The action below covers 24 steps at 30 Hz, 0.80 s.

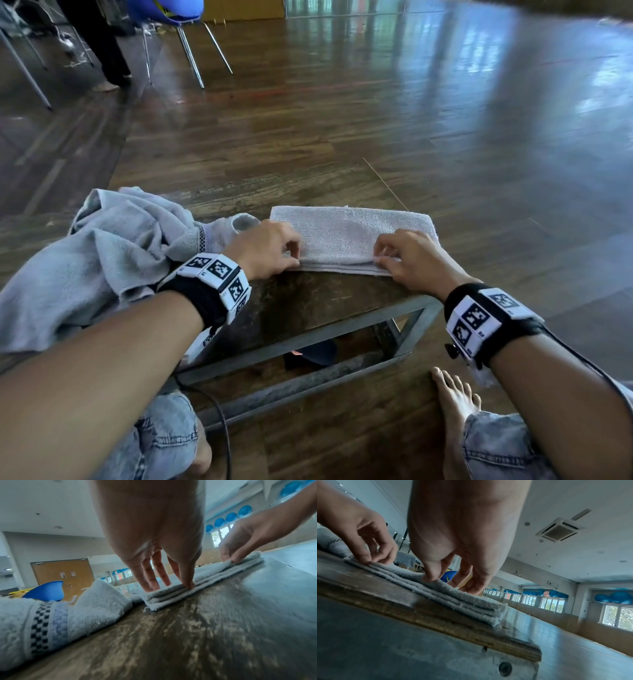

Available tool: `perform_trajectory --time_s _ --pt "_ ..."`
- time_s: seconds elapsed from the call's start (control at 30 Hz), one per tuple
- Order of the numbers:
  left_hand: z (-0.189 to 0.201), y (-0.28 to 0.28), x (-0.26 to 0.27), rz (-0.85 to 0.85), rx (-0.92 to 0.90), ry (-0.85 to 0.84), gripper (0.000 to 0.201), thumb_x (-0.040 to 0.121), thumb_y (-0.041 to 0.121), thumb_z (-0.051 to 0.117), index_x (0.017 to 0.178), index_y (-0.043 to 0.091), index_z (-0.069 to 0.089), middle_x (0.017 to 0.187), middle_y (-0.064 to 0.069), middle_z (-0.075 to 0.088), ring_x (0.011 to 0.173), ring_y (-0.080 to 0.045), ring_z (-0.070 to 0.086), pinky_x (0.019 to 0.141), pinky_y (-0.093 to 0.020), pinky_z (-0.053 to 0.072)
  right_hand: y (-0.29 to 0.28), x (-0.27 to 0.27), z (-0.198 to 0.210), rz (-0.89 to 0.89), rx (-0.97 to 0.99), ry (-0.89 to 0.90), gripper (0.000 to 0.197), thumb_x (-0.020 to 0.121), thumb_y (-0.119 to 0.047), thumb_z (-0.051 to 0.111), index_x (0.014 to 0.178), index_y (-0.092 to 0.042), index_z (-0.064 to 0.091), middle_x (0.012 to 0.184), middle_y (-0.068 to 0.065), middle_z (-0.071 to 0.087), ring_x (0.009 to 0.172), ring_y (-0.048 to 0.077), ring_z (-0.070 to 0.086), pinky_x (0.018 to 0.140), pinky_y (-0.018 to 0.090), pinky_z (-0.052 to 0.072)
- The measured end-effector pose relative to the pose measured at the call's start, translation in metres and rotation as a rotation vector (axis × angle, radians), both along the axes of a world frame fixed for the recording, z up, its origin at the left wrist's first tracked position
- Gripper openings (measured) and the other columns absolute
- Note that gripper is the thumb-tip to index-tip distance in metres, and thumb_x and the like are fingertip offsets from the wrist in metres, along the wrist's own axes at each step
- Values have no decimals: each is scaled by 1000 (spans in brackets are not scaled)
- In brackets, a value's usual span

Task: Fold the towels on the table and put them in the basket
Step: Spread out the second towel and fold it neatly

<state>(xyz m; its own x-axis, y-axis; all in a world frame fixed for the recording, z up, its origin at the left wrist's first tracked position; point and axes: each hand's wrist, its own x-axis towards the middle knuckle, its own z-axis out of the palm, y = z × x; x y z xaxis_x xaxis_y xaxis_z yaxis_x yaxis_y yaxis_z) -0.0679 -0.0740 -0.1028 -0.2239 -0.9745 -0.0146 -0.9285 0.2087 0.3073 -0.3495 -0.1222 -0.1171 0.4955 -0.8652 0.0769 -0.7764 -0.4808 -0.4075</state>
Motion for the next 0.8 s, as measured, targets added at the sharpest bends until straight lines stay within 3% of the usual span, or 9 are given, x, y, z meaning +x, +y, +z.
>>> perform_trajectory --time_s 0.17,0.27,0.37,0.5,0.63,0.73,0.8 --pt "6 -1 7 28 -29 44 6 82 25 76 81 22 71 73 12 63 77 -9 63 70 -26 49 -3 -4 5 -36 68 -87 9 92 -28 68 83 -29 66 82 -10 67 89 18 60 87 43 53" --pt "5 1 4 21 -9 10 12 83 28 75 91 21 70 83 10 65 83 -11 62 75 -26 49 -1 -5 4 18 91 -23 14 89 -25 70 78 -32 66 85 -11 64 93 17 60 86 36 51" --pt "6 2 2 4 4 -32 7 86 23 72 89 18 72 90 7 66 87 -12 60 79 -28 49 2 -8 3 27 74 0 10 88 -24 73 90 -29 64 94 -6 59 97 17 56 88 33 47" --pt "9 3 1 5 28 -18 4 82 17 73 84 14 76 78 11 63 77 -7 57 64 -10 37 4 -12 1 -50 11 30 11 87 -28 75 93 -23 67 97 -3 59 98 18 55 88 37 49" --pt "13 7 -3 23 135 -53 3 81 19 76 82 16 75 74 15 61 74 -5 58 63 -15 40 10 -11 4 -46 26 72 11 85 -28 74 82 -28 64 93 -8 59 97 17 57 88 43 53" --pt "15 12 -7 50 247 -95 5 78 22 78 76 20 74 77 9 70 74 -6 65 64 -20 52 11 -11 9 -50 131 92 28 82 -42 76 69 -23 61 75 -12 61 81 12 60 74 35 53" --pt "18 14 -8 36 375 -109 17 77 36 80 72 20 74 74 7 73 70 -4 67 62 -20 53 12 -8 11 -98 231 59 51 83 -56 71 55 -17 53 56 -10 54 61 11 53 60 28 45"
